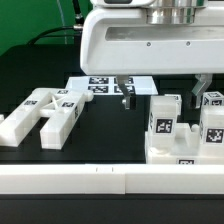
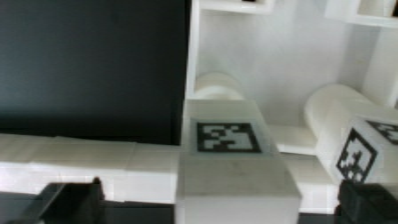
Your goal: Assemble chair
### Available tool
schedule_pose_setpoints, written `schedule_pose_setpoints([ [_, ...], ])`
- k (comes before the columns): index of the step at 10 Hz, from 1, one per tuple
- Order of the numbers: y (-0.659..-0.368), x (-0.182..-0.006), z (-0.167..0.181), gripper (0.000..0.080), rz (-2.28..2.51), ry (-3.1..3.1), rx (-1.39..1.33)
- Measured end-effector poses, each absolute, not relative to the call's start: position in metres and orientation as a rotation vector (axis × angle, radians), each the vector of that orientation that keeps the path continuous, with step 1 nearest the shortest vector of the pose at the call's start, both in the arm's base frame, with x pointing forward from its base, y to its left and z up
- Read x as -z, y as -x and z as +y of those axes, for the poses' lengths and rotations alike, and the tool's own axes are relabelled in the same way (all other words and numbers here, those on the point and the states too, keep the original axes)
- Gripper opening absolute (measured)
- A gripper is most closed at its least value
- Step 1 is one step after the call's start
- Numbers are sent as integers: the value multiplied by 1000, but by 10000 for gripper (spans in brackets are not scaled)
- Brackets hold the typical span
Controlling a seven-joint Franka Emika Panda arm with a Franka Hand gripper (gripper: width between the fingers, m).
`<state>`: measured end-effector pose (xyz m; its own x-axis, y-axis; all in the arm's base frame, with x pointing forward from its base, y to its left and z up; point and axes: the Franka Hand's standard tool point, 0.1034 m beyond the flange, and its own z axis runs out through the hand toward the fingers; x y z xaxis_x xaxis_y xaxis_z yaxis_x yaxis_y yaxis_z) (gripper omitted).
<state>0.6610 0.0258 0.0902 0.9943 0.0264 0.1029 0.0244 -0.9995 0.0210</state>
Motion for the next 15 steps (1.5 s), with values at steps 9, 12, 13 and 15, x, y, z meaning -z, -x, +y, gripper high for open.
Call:
schedule_pose_setpoints([
  [9, -660, -89, 29, 291, -400, -3109, -159],
  [12, -659, -88, 33, 291, -814, -3046, -154],
  [13, -658, -88, 35, 291, -947, -3017, -151],
  [15, -658, -87, 42, 291, -1281, -2921, -135],
])
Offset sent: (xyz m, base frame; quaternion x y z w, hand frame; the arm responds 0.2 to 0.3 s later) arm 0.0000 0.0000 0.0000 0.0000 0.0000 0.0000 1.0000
